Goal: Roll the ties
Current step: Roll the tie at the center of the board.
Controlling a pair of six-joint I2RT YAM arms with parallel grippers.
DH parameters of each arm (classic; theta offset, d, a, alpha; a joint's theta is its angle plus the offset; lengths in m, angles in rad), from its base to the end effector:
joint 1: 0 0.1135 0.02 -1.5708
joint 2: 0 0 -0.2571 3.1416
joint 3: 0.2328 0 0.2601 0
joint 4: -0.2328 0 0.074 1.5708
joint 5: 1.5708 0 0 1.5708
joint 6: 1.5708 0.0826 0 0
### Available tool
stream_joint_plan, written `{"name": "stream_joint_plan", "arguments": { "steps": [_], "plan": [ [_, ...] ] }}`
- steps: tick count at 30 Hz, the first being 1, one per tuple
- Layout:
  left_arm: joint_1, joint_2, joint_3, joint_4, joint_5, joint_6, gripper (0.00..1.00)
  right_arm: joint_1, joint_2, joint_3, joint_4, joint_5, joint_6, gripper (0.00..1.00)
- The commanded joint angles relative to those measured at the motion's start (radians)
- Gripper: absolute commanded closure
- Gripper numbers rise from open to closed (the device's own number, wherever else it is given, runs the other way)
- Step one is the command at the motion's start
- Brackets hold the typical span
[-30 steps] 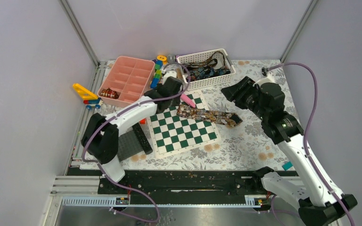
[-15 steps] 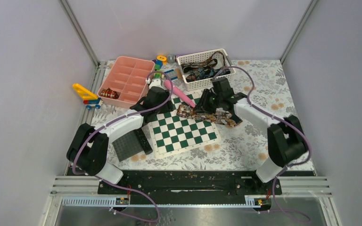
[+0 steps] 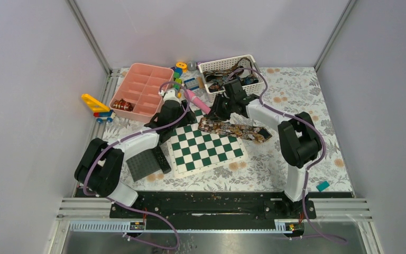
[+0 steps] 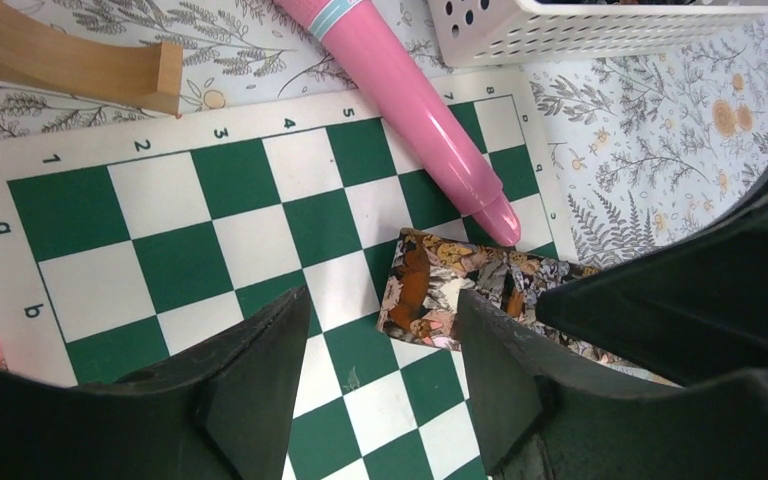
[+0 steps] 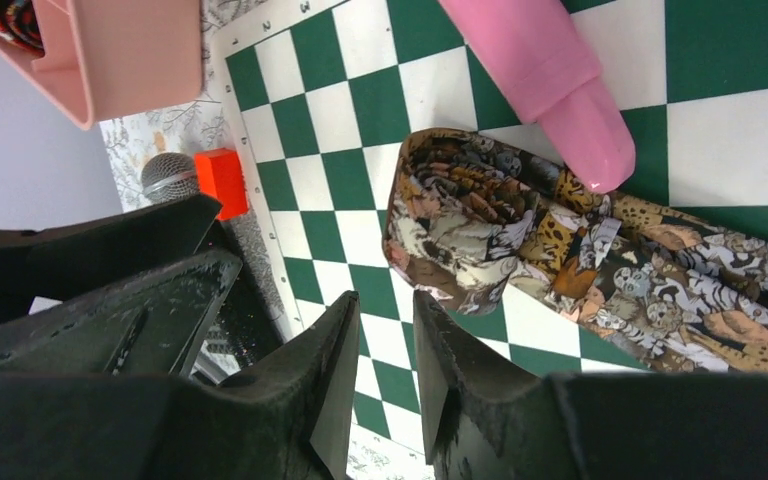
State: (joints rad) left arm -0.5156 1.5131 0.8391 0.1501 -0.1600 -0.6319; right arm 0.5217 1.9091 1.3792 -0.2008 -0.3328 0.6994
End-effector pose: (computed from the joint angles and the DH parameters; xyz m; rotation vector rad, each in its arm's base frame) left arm 0.3328 -0.1735 0.1813 -0.2220 2.1195 -0.5236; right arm 0.3917 0.2563 0.1784 0.0345 2.4675 0.9687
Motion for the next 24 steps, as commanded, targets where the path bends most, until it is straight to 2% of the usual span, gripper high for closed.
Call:
{"name": "stream_joint_plan", "arguments": {
  "steps": [1, 24],
  "plan": [
    [0.009, 0.015, -0.027, 0.114, 0.032, -0.033, 0.42, 0.008, 0.046, 0.064, -0.035, 0.009, -0.034, 0.67],
    [0.009, 0.136, -0.019, 0.195, 0.129, -0.04, 0.4, 0.009, 0.142, 0.091, -0.095, 0.143, -0.032, 0.69]
  ]
}}
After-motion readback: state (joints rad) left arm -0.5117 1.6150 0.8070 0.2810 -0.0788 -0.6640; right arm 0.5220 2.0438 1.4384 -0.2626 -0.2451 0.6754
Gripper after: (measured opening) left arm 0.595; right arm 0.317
